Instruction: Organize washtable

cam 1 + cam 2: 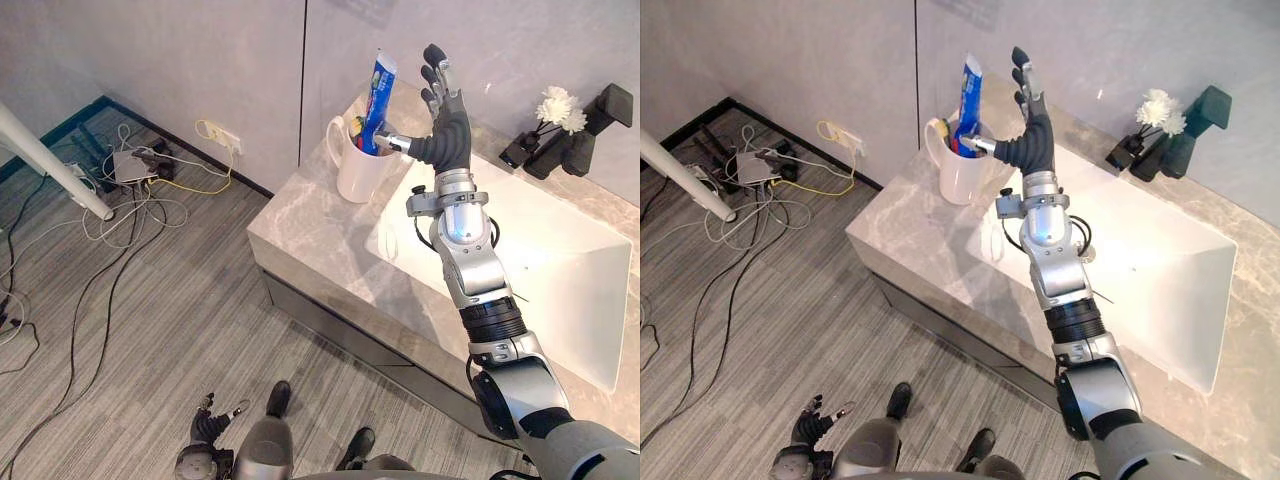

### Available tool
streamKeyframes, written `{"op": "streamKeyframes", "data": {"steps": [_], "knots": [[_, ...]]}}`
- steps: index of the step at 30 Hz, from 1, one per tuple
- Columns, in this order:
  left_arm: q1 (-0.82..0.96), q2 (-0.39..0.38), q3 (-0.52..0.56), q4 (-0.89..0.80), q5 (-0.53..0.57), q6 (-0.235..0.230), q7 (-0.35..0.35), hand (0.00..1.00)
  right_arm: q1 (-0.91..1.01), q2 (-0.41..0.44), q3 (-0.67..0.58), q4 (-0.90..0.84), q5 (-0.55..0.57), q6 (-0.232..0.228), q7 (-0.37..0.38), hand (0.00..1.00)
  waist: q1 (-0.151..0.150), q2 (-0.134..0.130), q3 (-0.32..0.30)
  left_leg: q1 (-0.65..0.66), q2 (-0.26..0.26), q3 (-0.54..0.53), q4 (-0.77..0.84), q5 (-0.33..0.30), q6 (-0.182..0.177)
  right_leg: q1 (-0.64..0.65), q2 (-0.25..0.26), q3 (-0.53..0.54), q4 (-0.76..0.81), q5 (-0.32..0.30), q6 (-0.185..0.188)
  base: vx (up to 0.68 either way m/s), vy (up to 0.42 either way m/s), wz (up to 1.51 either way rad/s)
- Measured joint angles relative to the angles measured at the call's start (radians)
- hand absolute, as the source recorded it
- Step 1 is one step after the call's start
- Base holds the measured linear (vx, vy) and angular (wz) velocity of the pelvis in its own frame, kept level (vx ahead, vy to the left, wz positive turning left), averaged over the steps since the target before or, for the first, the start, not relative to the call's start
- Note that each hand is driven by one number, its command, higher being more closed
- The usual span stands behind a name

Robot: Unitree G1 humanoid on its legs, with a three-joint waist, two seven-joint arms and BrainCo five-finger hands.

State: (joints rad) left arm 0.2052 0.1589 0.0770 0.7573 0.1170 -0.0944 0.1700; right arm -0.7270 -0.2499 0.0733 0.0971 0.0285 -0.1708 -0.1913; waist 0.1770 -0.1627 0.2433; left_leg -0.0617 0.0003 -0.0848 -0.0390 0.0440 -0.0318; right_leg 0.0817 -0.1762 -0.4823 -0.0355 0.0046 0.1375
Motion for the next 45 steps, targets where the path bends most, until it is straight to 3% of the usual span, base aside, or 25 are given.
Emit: {"op": "streamKeyframes", "data": {"steps": [7,14,18,21,25,28,29,33,36,40,42,45], "knots": [[0.020,0.011,0.004,0.029,0.000,0.000,-0.016,0.00,-0.003,-0.173,-0.081,-0.106,0.007,-0.046,-0.001,0.00,-0.028,-0.018,-0.055,0.017,-0.001,0.012,-0.016,0.002,0.001,0.001,-0.002,0.018,-0.001,0.000,0.000,0.02,0.001,-0.06],[0.036,0.011,0.012,0.041,0.002,0.000,-0.019,0.00,-0.035,-0.335,-0.126,-0.195,0.013,-0.082,0.000,0.00,-0.058,-0.014,-0.072,0.042,0.007,0.038,-0.035,0.007,0.001,-0.001,0.001,0.045,-0.003,0.000,0.000,-0.02,-0.007,-0.15],[0.038,0.010,0.025,0.066,0.002,-0.001,-0.036,0.00,-0.032,-0.462,-0.222,-0.295,0.009,-0.134,0.001,0.00,-0.091,-0.012,-0.084,0.047,0.012,0.061,-0.054,0.018,0.000,-0.015,0.003,0.059,-0.001,0.001,0.000,-0.01,-0.007,-0.09],[0.041,0.007,0.042,0.081,0.010,-0.001,-0.038,0.00,0.043,-0.523,-0.398,-0.353,0.009,-0.164,0.000,0.00,-0.118,-0.012,-0.106,0.047,0.011,0.068,-0.055,0.018,0.000,-0.020,0.002,0.073,-0.001,0.001,0.000,0.02,-0.002,-0.08],[0.049,0.002,0.053,0.104,0.012,-0.001,-0.039,0.00,0.261,-0.525,-0.710,-0.348,0.010,-0.196,-0.023,0.00,-0.167,-0.002,-0.145,0.040,0.012,0.081,-0.056,0.017,0.000,-0.035,0.002,0.081,0.002,0.001,0.000,0.00,-0.004,-0.10],[0.051,-0.006,0.057,0.119,0.012,-0.001,-0.043,0.00,0.420,-0.471,-0.878,-0.306,0.027,-0.195,-0.049,0.00,-0.195,0.018,-0.167,0.040,0.016,0.097,-0.058,0.017,0.000,-0.047,0.004,0.100,0.005,0.003,-0.001,-0.03,-0.005,-0.19],[0.052,-0.017,0.073,0.123,0.013,-0.001,-0.049,0.00,0.506,-0.413,-0.942,-0.273,0.046,-0.190,-0.069,0.00,-0.218,0.031,-0.181,0.041,0.017,0.104,-0.063,0.017,0.000,-0.054,0.005,0.105,0.007,0.002,-0.001,-0.03,-0.007,-0.13],[0.052,-0.040,0.093,0.127,0.016,-0.001,-0.063,0.00,0.718,-0.209,-1.023,-0.240,0.048,-0.128,-0.102,0.00,-0.239,0.054,-0.204,0.041,0.018,0.115,-0.064,0.015,-0.003,-0.068,0.007,0.124,0.006,0.000,-0.004,-0.03,-0.007,-0.16],[0.052,-0.075,0.145,0.121,0.034,-0.001,-0.065,0.00,0.869,-0.011,-1.009,-0.242,0.039,-0.081,-0.131,0.00,-0.250,0.077,-0.230,0.043,0.023,0.130,-0.064,0.015,-0.002,-0.066,0.008,0.124,-0.001,0.004,-0.004,0.01,-0.007,-0.04],[0.052,-0.097,0.172,0.098,0.032,-0.001,-0.067,0.00,1.015,0.228,-0.892,-0.250,0.017,-0.017,-0.158,0.00,-0.245,0.081,-0.233,0.068,0.036,0.167,-0.058,0.005,-0.003,-0.057,0.005,0.130,0.000,0.006,-0.010,0.00,-0.004,-0.21],[0.050,-0.104,0.172,0.095,0.029,-0.001,-0.064,0.00,1.072,0.306,-0.841,-0.249,0.018,-0.006,-0.165,0.00,-0.244,0.084,-0.237,0.083,0.040,0.185,-0.058,-0.010,-0.004,-0.050,0.003,0.127,0.003,0.001,-0.011,-0.02,-0.002,-0.27],[0.042,-0.130,0.165,0.090,-0.002,-0.001,-0.057,0.00,1.092,0.331,-0.768,-0.155,0.046,0.004,-0.185,0.00,-0.245,0.088,-0.235,0.103,0.042,0.225,-0.060,-0.027,-0.002,-0.050,-0.004,0.124,0.022,0.000,-0.011,-0.01,0.011,-0.35]]}}
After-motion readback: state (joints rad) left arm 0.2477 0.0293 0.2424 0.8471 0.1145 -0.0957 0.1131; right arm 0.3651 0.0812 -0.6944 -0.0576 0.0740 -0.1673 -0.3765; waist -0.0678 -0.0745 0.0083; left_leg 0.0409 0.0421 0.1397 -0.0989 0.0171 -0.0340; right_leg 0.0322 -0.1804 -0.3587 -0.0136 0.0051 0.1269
